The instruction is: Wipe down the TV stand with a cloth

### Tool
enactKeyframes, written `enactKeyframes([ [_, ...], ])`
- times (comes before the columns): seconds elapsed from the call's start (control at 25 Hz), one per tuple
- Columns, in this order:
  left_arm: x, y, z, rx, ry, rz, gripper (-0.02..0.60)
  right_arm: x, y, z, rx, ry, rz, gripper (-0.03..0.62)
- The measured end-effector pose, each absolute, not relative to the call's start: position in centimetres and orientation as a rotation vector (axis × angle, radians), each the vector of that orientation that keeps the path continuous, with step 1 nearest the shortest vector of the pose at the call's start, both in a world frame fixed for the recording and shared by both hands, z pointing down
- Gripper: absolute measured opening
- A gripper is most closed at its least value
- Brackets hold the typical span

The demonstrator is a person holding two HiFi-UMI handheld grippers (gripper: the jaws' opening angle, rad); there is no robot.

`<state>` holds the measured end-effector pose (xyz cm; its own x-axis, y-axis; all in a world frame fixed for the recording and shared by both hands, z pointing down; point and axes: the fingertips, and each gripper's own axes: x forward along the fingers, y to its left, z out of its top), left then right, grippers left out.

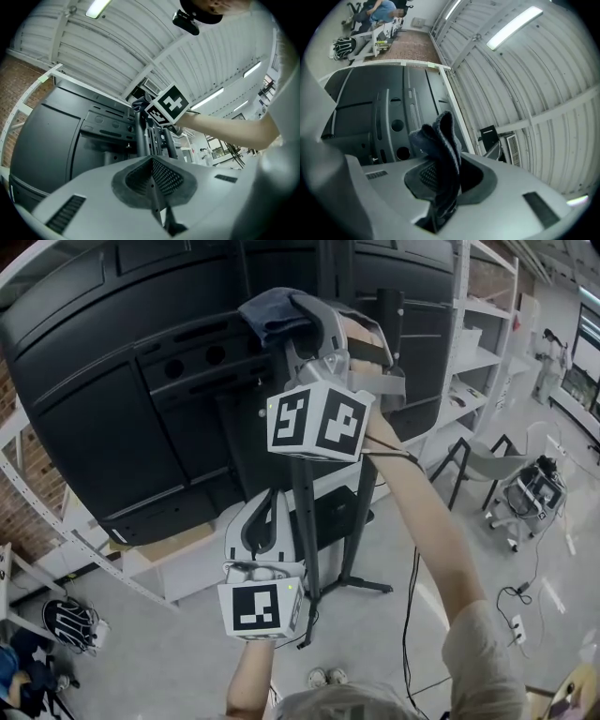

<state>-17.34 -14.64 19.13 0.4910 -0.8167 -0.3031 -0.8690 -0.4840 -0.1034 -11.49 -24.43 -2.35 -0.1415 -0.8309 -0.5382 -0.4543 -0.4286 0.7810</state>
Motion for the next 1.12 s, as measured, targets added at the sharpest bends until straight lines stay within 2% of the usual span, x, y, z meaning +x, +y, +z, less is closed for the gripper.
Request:
enactKeyframes([
  [1.12,-16.3,-17.0,21.6,-2.542,1.466,0.278,0.015,-11.9,-26.1,0.8,1.708,-1.338,-1.63,0.058],
])
